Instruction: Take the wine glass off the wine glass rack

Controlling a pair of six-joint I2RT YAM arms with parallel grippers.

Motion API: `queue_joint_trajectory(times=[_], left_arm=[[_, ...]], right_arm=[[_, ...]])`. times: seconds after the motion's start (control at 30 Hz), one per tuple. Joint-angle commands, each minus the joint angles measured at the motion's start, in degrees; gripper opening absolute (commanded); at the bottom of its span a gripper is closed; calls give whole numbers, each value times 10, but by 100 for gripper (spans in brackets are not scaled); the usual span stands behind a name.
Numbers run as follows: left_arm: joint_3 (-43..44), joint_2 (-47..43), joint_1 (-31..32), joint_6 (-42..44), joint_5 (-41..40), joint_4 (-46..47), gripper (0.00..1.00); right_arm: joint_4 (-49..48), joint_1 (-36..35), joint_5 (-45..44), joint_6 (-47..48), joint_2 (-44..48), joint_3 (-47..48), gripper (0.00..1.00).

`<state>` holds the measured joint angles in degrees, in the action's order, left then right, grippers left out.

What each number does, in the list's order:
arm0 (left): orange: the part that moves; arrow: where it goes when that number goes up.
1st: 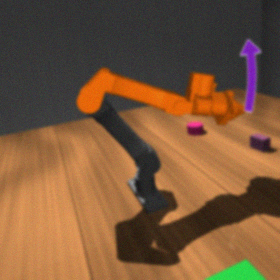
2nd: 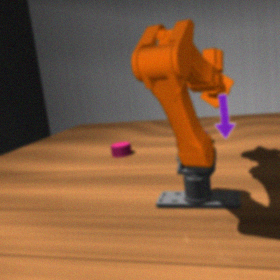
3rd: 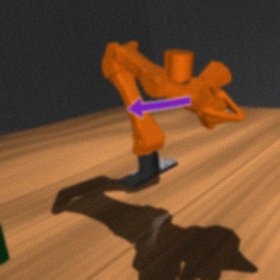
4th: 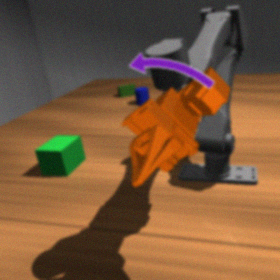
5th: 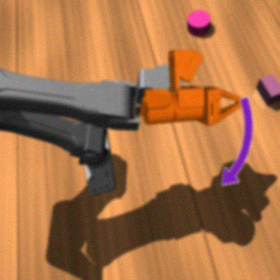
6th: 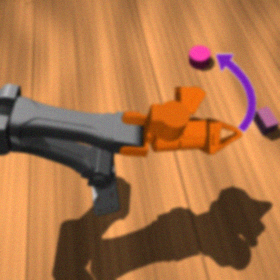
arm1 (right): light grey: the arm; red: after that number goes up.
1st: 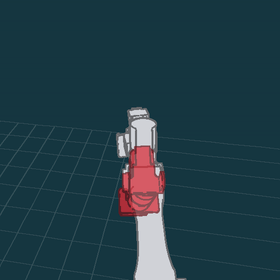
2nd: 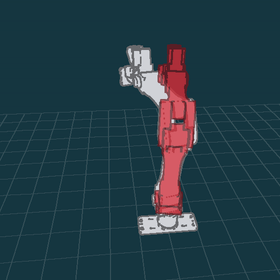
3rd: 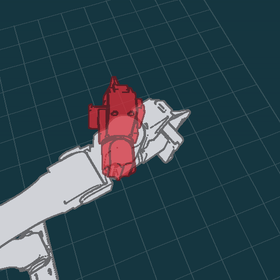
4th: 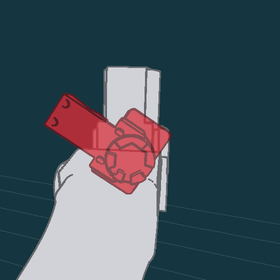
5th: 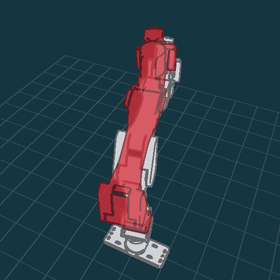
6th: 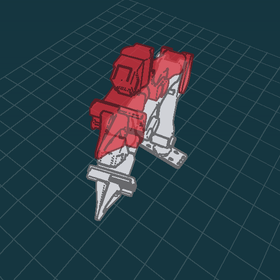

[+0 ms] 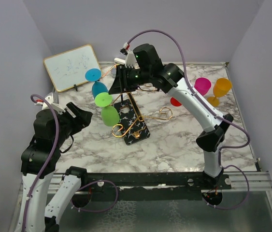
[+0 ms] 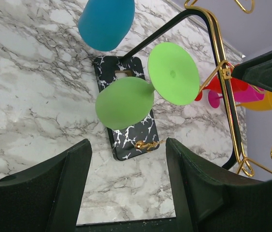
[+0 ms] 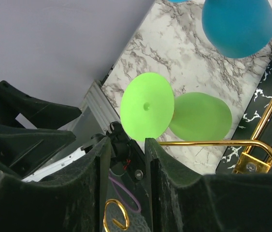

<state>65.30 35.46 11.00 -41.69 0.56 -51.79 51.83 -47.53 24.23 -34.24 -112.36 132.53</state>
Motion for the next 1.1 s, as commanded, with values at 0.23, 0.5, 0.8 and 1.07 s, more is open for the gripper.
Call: queue_joint_trajectory(times=[0.23, 0.5, 0.8, 1.07], left_arm=[[-3, -17, 2, -1, -12, -13, 65], [-12, -28, 2, -1, -12, -17, 65], [-16, -34, 2, 2, -19, -22, 65], [-18, -39, 1, 4, -22, -27, 65]], right_arm=[[14, -2, -33, -7, -49, 30, 35], [2, -4, -26, -10, -56, 22, 34], [-1, -11, -29, -11, -68, 21, 34], [-14, -16, -20, -14, -70, 23, 33]])
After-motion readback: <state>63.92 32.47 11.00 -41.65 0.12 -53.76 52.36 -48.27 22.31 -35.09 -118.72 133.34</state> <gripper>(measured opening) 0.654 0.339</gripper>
